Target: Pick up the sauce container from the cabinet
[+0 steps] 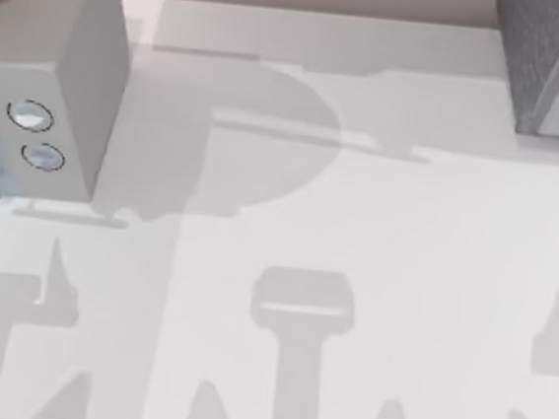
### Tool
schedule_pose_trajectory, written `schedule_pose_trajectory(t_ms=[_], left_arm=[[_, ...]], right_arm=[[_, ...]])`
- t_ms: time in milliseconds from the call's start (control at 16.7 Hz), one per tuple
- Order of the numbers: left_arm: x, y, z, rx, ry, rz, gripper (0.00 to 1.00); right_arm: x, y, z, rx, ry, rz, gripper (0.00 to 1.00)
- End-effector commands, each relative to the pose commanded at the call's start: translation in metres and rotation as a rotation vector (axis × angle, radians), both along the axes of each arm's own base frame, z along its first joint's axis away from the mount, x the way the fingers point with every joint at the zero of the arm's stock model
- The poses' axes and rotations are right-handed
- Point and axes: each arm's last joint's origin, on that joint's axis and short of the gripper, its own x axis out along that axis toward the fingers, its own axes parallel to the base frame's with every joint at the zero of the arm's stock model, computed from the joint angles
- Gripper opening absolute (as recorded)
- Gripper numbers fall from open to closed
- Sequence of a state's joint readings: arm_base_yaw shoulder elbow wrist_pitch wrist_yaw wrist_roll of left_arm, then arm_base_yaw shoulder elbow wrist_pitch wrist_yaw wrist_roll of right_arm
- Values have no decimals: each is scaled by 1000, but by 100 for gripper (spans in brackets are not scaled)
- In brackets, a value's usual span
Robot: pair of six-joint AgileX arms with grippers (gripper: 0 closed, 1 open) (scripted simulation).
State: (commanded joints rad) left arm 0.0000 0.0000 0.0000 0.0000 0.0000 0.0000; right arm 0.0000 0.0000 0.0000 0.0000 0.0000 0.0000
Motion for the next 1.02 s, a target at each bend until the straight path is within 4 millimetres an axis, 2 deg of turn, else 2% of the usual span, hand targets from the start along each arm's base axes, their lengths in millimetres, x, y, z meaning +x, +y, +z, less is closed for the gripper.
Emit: schedule_pose_trajectory(t_ms=[240,420,540,720,1020], left_arm=[[0,0,0,0,0,0,100],[0,0,0,0,0,0,100],[0,0,0,0,0,0,100],[0,0,0,0,0,0,100],[0,0,0,0,0,0,100]], right_arm=[[0,0,8,0,8,0,100],[3,2,38,-1,38,3,100],[8,4,72,-2,54,8,100],[22,9,141,-4,49,14,100],[66,22,260,-3,6,16,100]])
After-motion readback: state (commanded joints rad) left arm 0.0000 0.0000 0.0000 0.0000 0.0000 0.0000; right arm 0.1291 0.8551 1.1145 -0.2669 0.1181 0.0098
